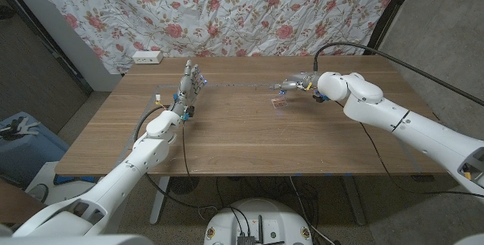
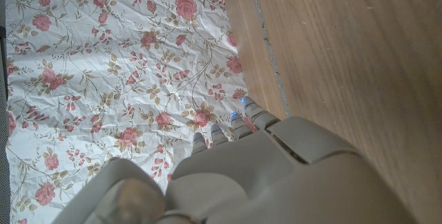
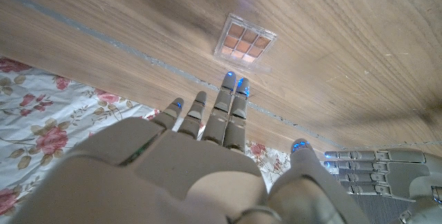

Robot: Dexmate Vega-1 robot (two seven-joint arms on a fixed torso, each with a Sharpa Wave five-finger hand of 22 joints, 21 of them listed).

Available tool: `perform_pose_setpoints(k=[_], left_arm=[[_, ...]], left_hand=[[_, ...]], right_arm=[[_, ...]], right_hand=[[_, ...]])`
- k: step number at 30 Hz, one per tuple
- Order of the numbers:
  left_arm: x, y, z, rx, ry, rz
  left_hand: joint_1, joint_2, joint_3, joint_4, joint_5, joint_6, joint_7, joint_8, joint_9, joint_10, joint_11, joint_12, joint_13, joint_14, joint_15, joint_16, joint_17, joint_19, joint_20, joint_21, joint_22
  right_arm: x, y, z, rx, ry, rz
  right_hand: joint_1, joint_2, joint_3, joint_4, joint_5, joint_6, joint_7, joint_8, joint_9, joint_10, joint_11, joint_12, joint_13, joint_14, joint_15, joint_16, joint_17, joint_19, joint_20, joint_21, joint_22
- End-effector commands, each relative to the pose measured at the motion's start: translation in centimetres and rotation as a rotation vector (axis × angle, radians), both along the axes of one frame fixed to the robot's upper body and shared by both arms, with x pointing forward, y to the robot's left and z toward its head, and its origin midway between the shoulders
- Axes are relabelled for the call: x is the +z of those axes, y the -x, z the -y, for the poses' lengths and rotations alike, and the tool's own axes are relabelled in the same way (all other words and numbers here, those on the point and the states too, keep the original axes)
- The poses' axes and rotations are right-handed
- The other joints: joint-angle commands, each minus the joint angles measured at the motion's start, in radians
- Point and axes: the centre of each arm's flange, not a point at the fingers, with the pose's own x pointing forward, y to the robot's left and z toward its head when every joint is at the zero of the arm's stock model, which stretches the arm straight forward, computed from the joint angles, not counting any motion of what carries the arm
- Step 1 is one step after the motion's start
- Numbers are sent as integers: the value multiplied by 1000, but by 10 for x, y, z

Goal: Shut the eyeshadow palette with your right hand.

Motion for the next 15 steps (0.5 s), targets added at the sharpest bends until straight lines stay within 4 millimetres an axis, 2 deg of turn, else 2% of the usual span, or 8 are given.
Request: perform_pose_setpoints(k=[1,15], left_arm=[[0,0,0,1,0,0],[0,0,0,1,0,0]], left_hand=[[-2,0,4,-3,1,1,-9,6,3,0,-6,5,3,-10,-71,7,3,9,-10,7,4],[-2,-1,5,-3,1,1,-9,6,3,0,-8,5,3,-10,-72,7,3,9,-10,7,4]], right_arm=[[-10,0,3,-6,-12,-22],[-33,-2,6,9,-42,15]], right_hand=[[14,26,4,-3,5,6,1,6,2,4,-2,-4,6,6,-5,7,2,10,1,4,4],[18,27,9,-9,5,-8,-8,0,0,-11,-8,-15,10,4,-11,7,2,18,-1,4,4]])
